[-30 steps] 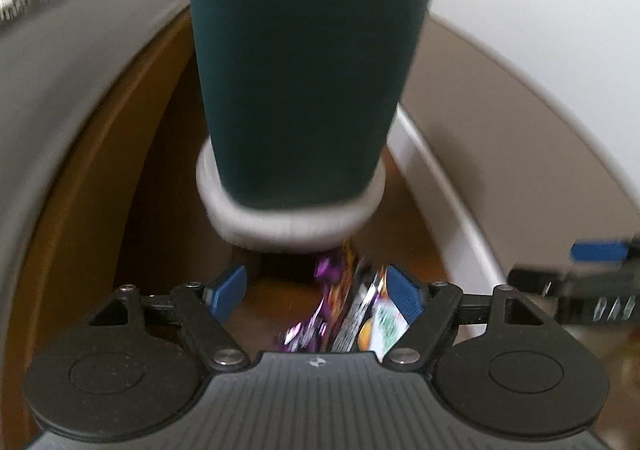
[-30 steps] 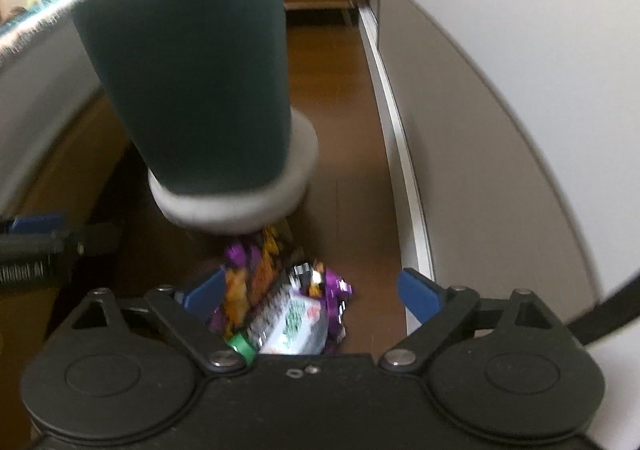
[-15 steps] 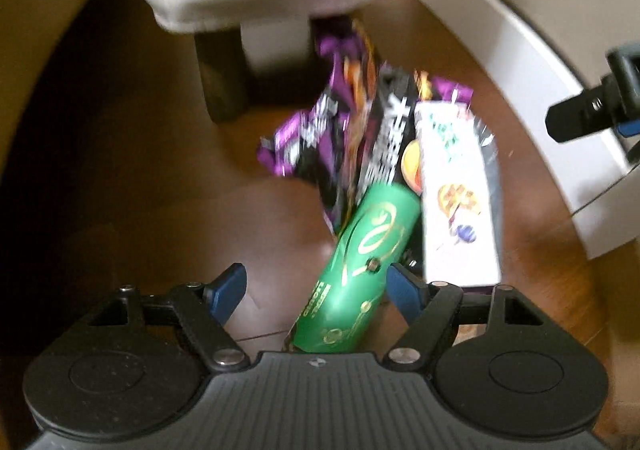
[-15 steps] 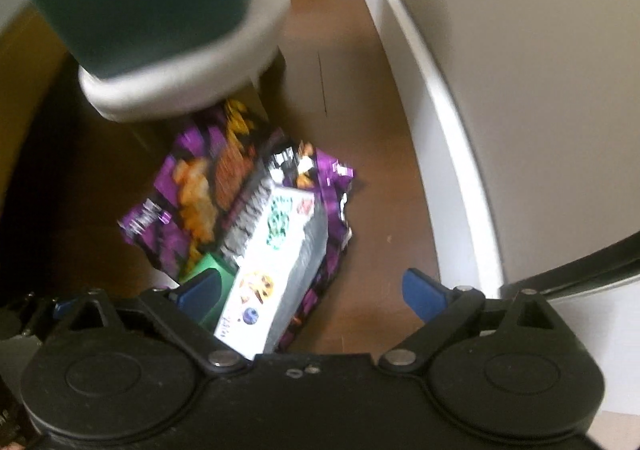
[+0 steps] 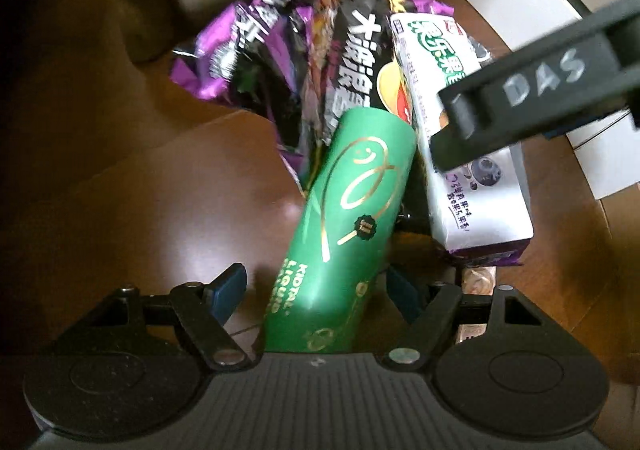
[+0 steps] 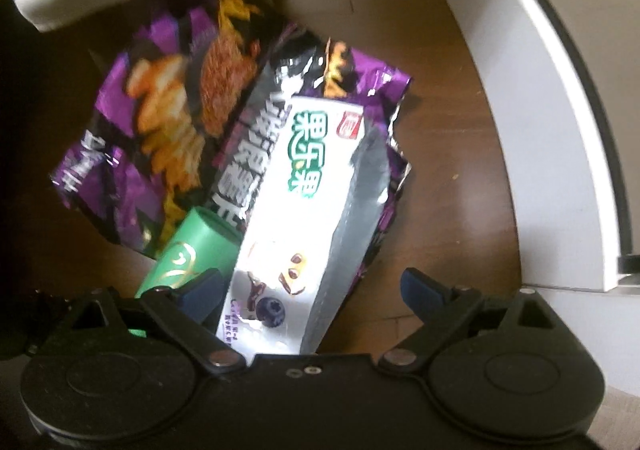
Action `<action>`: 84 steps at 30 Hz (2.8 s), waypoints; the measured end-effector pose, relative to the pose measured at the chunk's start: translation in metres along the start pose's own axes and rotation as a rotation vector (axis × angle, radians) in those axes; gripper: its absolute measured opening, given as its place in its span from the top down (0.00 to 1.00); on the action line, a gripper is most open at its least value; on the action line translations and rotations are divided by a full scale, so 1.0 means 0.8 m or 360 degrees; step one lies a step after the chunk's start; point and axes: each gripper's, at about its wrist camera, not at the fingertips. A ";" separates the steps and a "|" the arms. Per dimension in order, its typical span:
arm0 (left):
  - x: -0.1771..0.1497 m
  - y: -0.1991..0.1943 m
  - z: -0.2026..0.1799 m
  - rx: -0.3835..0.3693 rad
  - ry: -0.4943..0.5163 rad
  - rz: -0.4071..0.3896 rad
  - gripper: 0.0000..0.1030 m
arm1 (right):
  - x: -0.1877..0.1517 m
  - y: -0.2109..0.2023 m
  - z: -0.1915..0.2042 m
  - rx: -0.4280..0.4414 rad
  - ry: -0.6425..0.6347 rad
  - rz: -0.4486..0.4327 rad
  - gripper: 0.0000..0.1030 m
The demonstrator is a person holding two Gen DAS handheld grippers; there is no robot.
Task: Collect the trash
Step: 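Grasp the green can with the left tool while the right tool grasps the white biscuit packet, then carry the green can and biscuit packet over the wastebasket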
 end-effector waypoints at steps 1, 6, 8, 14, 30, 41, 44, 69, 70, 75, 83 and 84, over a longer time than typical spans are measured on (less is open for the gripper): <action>0.002 0.003 -0.001 -0.0013 0.0010 0.0012 0.26 | 0.001 0.005 0.001 0.0006 0.0011 0.0014 0.08; 0.009 0.018 -0.009 -0.0025 0.0057 0.0047 0.26 | 0.003 0.025 0.006 0.0022 0.0071 0.0065 0.14; 0.011 0.025 -0.009 -0.0023 0.0055 0.0066 0.27 | 0.003 0.029 0.010 0.0018 0.0058 0.0081 0.20; 0.013 0.024 -0.012 -0.0006 0.0039 0.0049 0.46 | 0.001 0.031 0.013 0.0009 0.0027 0.0101 0.41; 0.004 -0.014 -0.031 -0.0011 -0.0177 0.0028 0.51 | -0.037 -0.047 -0.002 0.0014 -0.0041 -0.0093 0.65; -0.017 -0.070 -0.016 -0.0089 -0.0551 0.0109 0.53 | -0.087 -0.124 -0.014 0.0121 -0.0024 -0.0202 0.65; -0.024 -0.091 -0.018 -0.0101 -0.0592 0.0093 0.53 | -0.098 -0.142 -0.011 0.0152 -0.0027 -0.0229 0.65; 0.102 -0.463 -0.037 -0.0156 -0.0537 -0.0903 0.53 | -0.034 -0.408 0.005 0.0240 -0.0125 -0.0946 0.65; 0.110 -0.474 -0.038 -0.0162 -0.0529 -0.0929 0.53 | -0.027 -0.419 0.008 0.0242 -0.0137 -0.0977 0.65; 0.152 -0.526 -0.040 -0.0187 -0.0482 -0.1062 0.53 | 0.008 -0.466 0.025 0.0224 -0.0204 -0.1105 0.65; 0.226 -0.575 -0.032 -0.0167 -0.0452 -0.1250 0.53 | 0.088 -0.511 0.035 0.0206 -0.0217 -0.1207 0.65; 0.239 -0.576 -0.029 -0.0158 -0.0449 -0.1257 0.53 | 0.101 -0.515 0.038 0.0173 -0.0230 -0.1224 0.65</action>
Point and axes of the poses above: each gripper's, at about its wrist camera, not at the fingertips, and y roughly the way its jaws point, z to its left, x to its top, and after that the axes turned 9 degrees about -y, right-handed
